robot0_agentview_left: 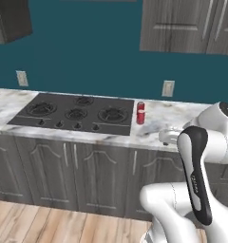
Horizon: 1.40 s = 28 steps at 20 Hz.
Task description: Four empty soda cans are scattered around the kitchen. Gather all the cans and cluster them next to the stove for recycling.
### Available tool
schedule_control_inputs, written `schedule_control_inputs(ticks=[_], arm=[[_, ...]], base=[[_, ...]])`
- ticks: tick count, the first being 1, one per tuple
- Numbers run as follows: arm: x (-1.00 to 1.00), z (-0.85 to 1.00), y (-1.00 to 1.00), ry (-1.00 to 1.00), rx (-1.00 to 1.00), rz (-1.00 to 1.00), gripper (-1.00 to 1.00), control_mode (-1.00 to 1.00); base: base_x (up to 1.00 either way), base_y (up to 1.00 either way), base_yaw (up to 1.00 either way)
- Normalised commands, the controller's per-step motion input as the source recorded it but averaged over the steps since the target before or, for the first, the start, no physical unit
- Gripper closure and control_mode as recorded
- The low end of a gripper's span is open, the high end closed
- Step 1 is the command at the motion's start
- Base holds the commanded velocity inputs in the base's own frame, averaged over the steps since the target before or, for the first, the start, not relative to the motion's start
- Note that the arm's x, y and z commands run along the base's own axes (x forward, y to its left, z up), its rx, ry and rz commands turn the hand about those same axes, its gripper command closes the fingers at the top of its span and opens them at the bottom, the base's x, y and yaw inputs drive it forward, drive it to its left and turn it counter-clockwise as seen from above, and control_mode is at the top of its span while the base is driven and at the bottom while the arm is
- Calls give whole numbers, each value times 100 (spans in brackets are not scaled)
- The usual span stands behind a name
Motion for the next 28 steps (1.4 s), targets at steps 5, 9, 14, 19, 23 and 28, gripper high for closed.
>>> schedule_control_inputs(ticks=[5,9,14,19,23,28], arm=[[0,0,0,0,0,0,-100,100],[0,0,0,0,0,0,-100,100],[0,0,0,0,0,0,-100,100],[0,0,0,0,0,0,-100,100],[0,0,0,0,0,0,-100,100],[0,0,0,0,0,0,-100,100]], base=[[0,4,34],[0,9,35],[0,8,36],[8,6,36],[20,7,36],[23,2,37]])
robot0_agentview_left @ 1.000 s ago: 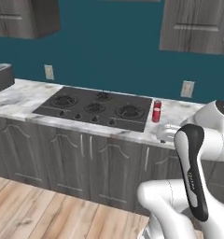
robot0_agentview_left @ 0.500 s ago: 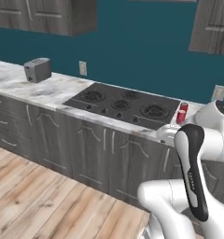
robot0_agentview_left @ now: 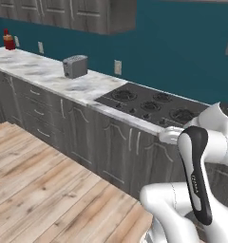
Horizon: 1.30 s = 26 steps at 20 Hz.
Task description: Four empty soda cans are scattered around the kitchen. Gather all the cans and cluster them next to the stove for recycling.
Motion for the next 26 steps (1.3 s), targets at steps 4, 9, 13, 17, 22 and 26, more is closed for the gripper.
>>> schedule_control_inputs(ticks=[4,9,13,17,22,26], arm=[[0,0,0,0,0,0,-100,100],[0,0,0,0,0,0,-100,100],[0,0,0,0,0,0,-100,100],[0,0,0,0,0,0,-100,100],[0,0,0,0,0,0,-100,100],[0,0,0,0,0,0,-100,100]], base=[[24,1,36],[33,2,35],[36,0,33],[45,0,30],[59,0,25],[78,0,17]])
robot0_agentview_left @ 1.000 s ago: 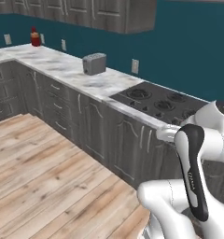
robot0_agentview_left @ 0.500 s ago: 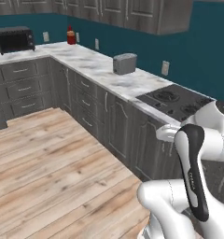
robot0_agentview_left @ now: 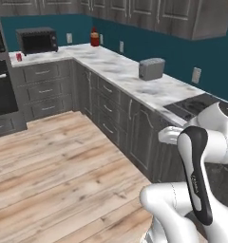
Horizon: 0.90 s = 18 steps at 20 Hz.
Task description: Four empty soda cans are scattered around the kitchen. Gather all the cans and cluster them next to the stove for recycling.
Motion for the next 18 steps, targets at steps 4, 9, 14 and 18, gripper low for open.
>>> schedule_control_inputs(ticks=[4,9,14,18], arm=[[0,0,0,0,0,0,-100,100],[0,0,0,0,0,0,-100,100],[0,0,0,0,0,0,-100,100],[0,0,0,0,0,0,-100,100]], base=[[87,0,12],[89,0,11],[85,0,12],[80,0,15]])
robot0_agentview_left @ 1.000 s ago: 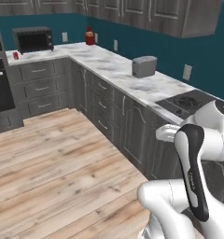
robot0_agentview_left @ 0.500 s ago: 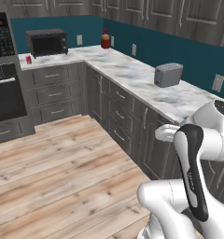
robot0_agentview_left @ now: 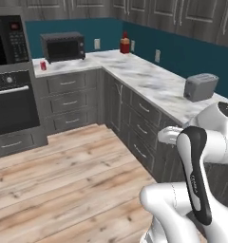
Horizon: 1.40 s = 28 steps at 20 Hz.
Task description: Four empty soda cans are scattered around the kitchen. Gather all the cans and cluster them next to the stove for recycling.
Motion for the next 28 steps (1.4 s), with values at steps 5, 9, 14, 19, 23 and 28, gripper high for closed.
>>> schedule_control_inputs(ticks=[5,9,14,19,23,28], arm=[[0,0,0,0,0,0,-100,100],[0,0,0,0,0,0,-100,100],[0,0,0,0,0,0,-100,100],[0,0,0,0,0,0,-100,100],[0,0,0,0,0,0,-100,100],[0,0,0,0,0,0,-100,100]], base=[[75,0,19],[69,0,23],[65,0,26],[70,0,29],[74,0,30],[76,0,31]])
